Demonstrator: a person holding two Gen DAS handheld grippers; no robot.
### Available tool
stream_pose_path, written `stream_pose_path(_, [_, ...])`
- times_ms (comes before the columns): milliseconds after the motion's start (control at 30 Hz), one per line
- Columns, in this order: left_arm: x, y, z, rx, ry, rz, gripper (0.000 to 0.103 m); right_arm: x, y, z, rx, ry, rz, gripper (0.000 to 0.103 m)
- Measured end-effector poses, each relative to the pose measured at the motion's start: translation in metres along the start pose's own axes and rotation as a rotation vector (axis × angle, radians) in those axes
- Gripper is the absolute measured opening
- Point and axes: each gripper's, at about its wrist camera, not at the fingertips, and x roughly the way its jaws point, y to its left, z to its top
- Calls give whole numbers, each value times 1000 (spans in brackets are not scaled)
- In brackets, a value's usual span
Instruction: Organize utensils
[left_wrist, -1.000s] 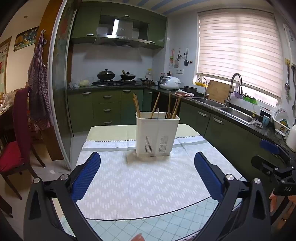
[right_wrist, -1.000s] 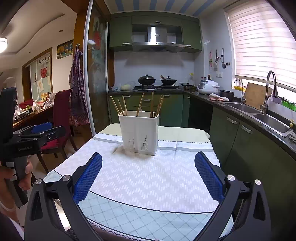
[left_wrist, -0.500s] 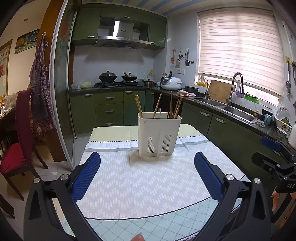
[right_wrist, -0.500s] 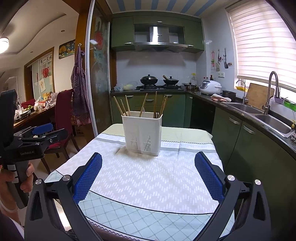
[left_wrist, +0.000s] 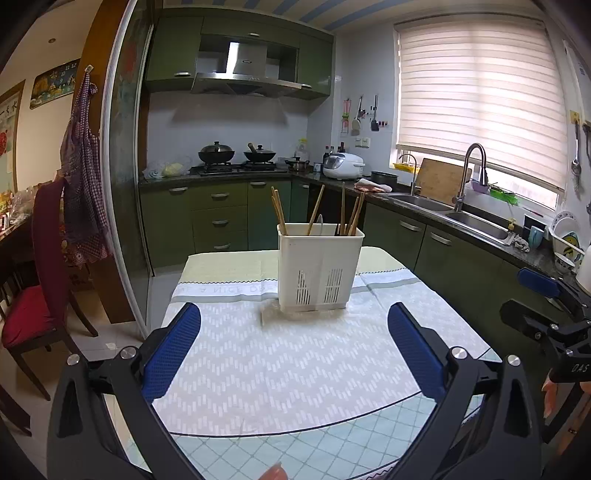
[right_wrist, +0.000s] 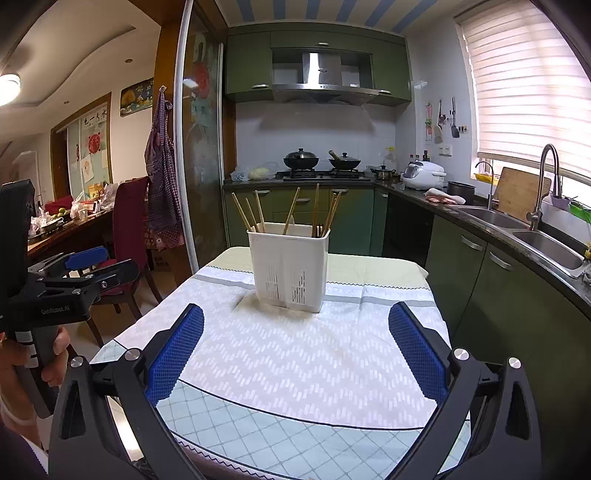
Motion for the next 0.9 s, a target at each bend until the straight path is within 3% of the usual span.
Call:
stream_pose_path(367, [3,0,-1,-1,26,-23,97,1,0,-1,0,1,4,99])
stream_pose_path(800, [0,-1,-1,4,20,7,97,4,1,-2,-1,-1,7,99])
stream_pose_path(900, [0,1,-2,-11,27,-17,97,4,1,-2,-1,0,8,99])
